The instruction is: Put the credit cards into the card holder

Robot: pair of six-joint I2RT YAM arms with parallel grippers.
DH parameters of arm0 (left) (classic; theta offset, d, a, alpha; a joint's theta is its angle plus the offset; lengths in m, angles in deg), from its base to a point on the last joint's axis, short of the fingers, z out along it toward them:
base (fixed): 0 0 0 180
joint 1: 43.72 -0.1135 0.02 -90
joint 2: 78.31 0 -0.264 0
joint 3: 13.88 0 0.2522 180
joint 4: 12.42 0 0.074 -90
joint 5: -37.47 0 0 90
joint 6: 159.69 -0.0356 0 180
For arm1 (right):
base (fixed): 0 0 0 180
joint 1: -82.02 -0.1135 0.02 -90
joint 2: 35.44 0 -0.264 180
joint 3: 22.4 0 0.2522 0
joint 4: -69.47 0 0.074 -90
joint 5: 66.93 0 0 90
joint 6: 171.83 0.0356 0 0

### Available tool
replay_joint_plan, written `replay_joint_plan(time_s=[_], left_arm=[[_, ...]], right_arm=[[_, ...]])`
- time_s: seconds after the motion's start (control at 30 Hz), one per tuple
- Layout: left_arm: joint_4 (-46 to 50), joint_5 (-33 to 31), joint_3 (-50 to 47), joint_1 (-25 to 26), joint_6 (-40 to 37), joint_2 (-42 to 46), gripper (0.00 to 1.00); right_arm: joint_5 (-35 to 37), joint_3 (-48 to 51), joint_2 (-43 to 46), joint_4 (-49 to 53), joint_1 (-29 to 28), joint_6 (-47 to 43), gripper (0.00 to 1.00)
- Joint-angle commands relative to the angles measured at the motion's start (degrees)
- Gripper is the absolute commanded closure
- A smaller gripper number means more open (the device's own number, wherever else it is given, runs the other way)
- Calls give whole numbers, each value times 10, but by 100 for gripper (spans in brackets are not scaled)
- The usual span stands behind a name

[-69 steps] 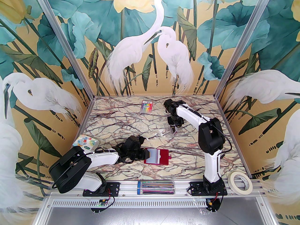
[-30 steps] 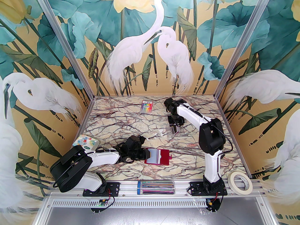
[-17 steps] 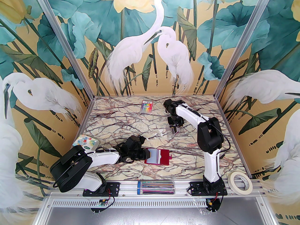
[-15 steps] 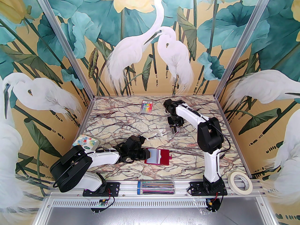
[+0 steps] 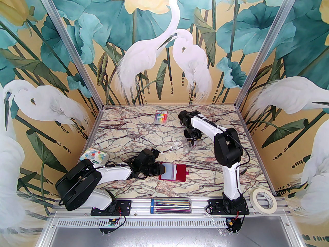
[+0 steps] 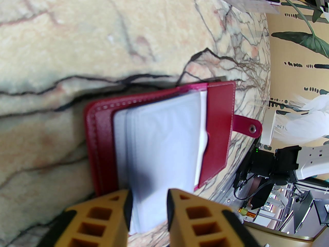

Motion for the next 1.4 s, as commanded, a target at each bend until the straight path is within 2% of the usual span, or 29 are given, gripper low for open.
replay_joint_plan(time_s=[0.0, 0.17, 0.7, 1.03, 1.37], left_arm=[[34, -7, -10, 8, -5, -21, 70], [34, -7, -10, 9, -5, -22, 70], [37, -6, -4, 9, -8, -24, 70], [41, -5, 0, 9, -10, -25, 70], [42, -6, 3, 10, -9, -27, 70]], right_arm=[[19, -8, -15, 15, -2, 12, 61], [22, -14, -12, 19, -1, 13, 67], [11, -18, 19, 28, 15, 7, 68], [33, -16, 18, 33, 20, 2, 56], [24, -8, 15, 27, 25, -3, 56]])
